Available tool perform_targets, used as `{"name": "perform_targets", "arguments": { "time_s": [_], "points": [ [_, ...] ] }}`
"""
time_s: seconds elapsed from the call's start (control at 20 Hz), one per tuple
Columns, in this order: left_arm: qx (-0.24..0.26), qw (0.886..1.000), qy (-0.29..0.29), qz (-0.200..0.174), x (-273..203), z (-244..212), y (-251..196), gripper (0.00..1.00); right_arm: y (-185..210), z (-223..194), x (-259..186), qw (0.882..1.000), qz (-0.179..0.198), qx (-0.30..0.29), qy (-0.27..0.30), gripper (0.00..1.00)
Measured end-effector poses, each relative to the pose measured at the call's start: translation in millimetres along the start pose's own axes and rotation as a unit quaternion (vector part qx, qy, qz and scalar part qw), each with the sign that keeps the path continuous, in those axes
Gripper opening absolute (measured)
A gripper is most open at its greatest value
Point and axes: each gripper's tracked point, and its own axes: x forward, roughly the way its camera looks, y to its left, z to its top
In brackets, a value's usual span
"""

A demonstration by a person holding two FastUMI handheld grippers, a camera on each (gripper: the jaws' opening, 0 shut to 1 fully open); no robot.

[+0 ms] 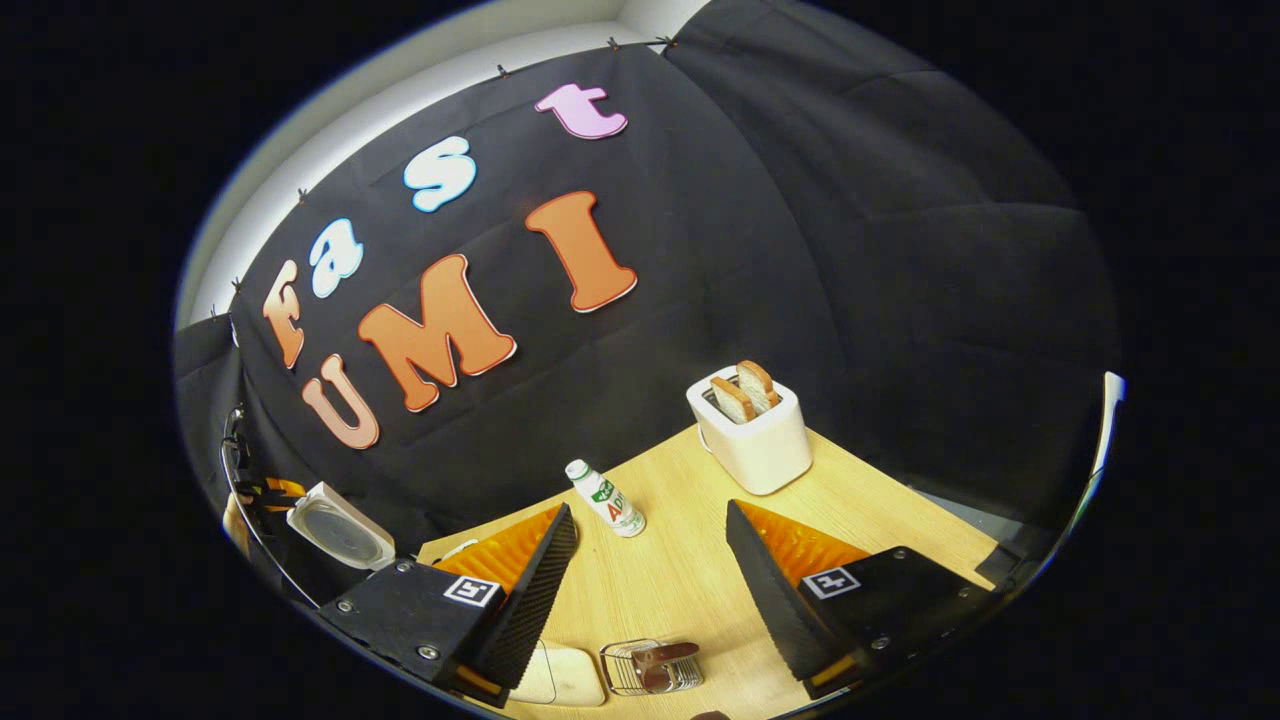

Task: Close the left gripper, press the button to open the rice cooker; take a wooden spoon from the chopstick holder with the right hand, scoop a spoonful of rice and pour it into the rice cooker, then put the wooden spoon back into the chopstick holder.

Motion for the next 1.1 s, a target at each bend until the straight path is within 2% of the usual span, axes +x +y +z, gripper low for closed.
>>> {"name": "perform_targets", "arguments": {
  "time_s": [0.1,0.2,0.25,0.55,0.7,1.1],
  "points": [
    [-0.003,1.0,-0.026,0.015,8,23,7,0.99,4,7,-2,1.0,0.003,-0.007,-0.009,0.94],
    [0.001,1.0,0.003,0.027,19,14,11,0.99,10,10,-7,1.0,0.004,-0.011,-0.015,0.94],
    [-0.006,1.0,0.02,0.021,24,4,6,0.99,12,9,-10,1.0,0.008,-0.012,-0.015,0.94],
    [-0.001,1.0,0.021,0.009,4,-15,-4,1.0,15,7,-20,1.0,0.017,-0.001,-0.018,0.94],
    [-0.001,1.0,0.026,0.009,-18,-52,-2,1.0,18,3,-21,1.0,0.028,0.002,-0.01,0.95],
    [-0.049,0.998,0.048,-0.011,-64,-184,-14,1.0,46,2,-11,0.998,0.064,-0.019,-0.001,0.94]
  ]
}}
